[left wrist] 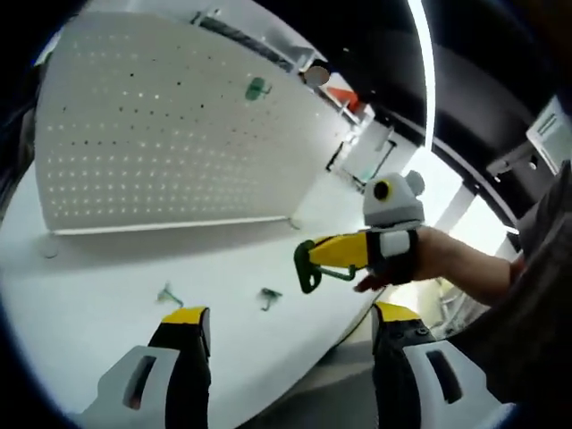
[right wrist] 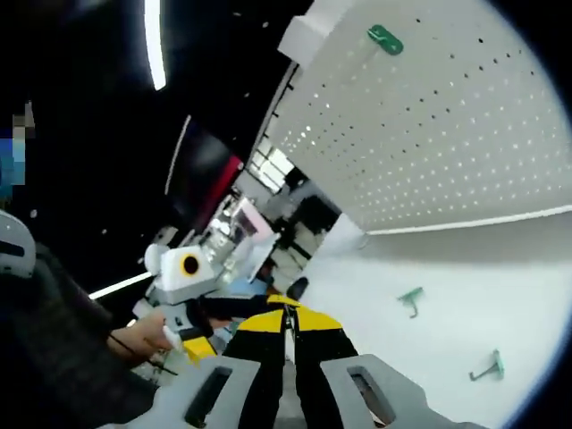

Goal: Insert the hook assembly into the mounting plate slot until the hook locks in place.

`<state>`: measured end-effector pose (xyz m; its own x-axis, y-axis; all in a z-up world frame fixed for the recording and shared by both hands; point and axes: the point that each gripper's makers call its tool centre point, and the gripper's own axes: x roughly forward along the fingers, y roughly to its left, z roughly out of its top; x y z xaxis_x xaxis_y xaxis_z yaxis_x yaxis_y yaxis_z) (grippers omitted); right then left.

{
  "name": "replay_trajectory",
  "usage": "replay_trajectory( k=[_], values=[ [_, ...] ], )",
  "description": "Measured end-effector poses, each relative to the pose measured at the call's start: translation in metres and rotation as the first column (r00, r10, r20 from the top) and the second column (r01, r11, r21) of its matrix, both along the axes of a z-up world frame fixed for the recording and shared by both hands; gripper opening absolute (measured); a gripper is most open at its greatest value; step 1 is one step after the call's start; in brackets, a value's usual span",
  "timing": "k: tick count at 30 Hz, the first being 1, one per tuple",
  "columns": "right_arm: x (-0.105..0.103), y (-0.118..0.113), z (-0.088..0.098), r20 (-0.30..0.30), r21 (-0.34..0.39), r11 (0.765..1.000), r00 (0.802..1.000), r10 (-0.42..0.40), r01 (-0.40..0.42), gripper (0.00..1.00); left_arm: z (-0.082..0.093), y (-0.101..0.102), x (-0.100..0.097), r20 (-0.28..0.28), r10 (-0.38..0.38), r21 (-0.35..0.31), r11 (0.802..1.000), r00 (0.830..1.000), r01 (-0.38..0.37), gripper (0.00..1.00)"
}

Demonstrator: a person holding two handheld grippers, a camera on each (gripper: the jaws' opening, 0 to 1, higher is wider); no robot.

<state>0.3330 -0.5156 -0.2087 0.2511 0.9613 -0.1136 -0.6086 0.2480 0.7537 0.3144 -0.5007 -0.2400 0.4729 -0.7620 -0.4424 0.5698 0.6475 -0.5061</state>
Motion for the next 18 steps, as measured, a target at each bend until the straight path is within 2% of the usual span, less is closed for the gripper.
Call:
replay_trajectory(
  k=[7,11,18],
  values=[
    [-0.010,0.006,0.004,-0.039,0.070,0.997,0.998,0.048,-0.045,0.00,0.005,-0.007,-0.003,-0.011,-0.027,-0.049,0.998,1.000,0.026,0.61],
    [-0.016,0.009,0.004,-0.031,0.073,0.995,0.997,0.077,-0.075,0.00,0.011,-0.009,-0.003,-0.009,-0.040,-0.080,0.996,0.999,0.039,0.55],
    [-0.017,0.010,0.003,-0.039,0.095,0.992,0.995,0.091,-0.087,0.00,0.015,-0.017,-0.010,-0.018,-0.080,-0.120,0.990,0.997,0.078,0.35]
  ],
)
